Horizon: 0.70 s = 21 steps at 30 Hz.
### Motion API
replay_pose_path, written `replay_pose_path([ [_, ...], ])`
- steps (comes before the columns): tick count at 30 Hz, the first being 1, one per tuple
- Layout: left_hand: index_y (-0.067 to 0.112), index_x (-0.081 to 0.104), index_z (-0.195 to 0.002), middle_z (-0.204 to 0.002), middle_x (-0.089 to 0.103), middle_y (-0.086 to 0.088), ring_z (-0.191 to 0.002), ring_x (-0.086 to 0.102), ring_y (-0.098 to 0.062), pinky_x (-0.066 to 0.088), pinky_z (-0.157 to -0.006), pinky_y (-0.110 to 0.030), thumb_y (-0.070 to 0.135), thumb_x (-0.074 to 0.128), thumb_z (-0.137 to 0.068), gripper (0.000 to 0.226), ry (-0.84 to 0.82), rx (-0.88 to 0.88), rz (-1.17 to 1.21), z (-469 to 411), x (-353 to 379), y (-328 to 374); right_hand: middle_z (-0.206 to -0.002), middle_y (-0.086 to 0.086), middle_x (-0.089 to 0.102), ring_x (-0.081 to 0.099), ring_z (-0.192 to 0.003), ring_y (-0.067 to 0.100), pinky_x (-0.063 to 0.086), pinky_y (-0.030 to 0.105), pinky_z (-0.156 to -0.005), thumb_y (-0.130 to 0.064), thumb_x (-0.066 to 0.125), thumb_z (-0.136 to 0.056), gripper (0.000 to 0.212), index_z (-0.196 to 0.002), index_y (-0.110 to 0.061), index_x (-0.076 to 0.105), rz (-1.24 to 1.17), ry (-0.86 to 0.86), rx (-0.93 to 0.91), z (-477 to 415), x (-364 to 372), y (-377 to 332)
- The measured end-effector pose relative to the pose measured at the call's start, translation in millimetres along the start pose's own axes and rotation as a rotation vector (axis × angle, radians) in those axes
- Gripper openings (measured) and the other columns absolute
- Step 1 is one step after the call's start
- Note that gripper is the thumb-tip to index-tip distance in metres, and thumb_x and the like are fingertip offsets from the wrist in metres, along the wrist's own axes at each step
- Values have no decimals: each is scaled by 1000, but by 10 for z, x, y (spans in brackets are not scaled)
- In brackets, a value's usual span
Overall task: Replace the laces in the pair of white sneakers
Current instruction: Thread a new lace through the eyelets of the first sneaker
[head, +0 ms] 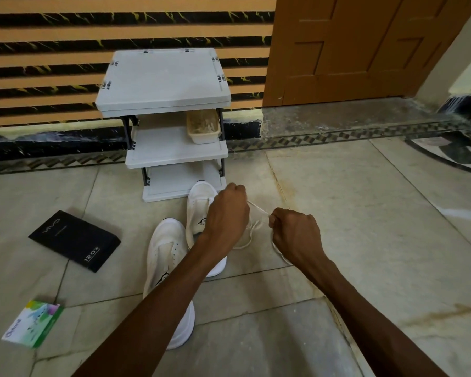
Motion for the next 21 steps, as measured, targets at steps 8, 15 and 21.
replay_pose_path([
  [8, 6, 56, -122, -117, 59, -11, -102, 60, -21, 47, -85, -26, 15, 46, -101, 25, 255, -141, -69, -73, -412, -129, -74, 6, 65, 59, -72, 30, 52, 38, -67, -14, 49, -89, 16, -81, -11, 63, -91, -95, 232, 187, 262, 489],
  [15, 5, 57, -120, -116, 60, -12, -103, 60, -22, 46, -86, -26, 13, 45, -101, 24, 319, -166, -25, -64, -490, -143, -79, 9, 70, 64, -68, 25, 50, 31, -61, -14, 53, -91, 21, -79, -12, 70, -231, -90, 391, 238, 400, 803],
  [21, 14, 68, -93, -93, 68, -6, -81, 62, -19, 42, -67, -23, 4, 57, -90, 16, 117, -202, 182, -30, -333, -145, -74, 4, 73, 66, -63, 18, 53, 28, -64, -11, 68, -89, 10, -86, -15, 76, -560, -53, 375, 177, 254, 581],
])
Point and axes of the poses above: each hand's wrist, its own z-axis away from the middle knuckle, its own x-axis out of the palm, y = z × x, the point moved 4 cm from there along -z, towards the middle knuckle
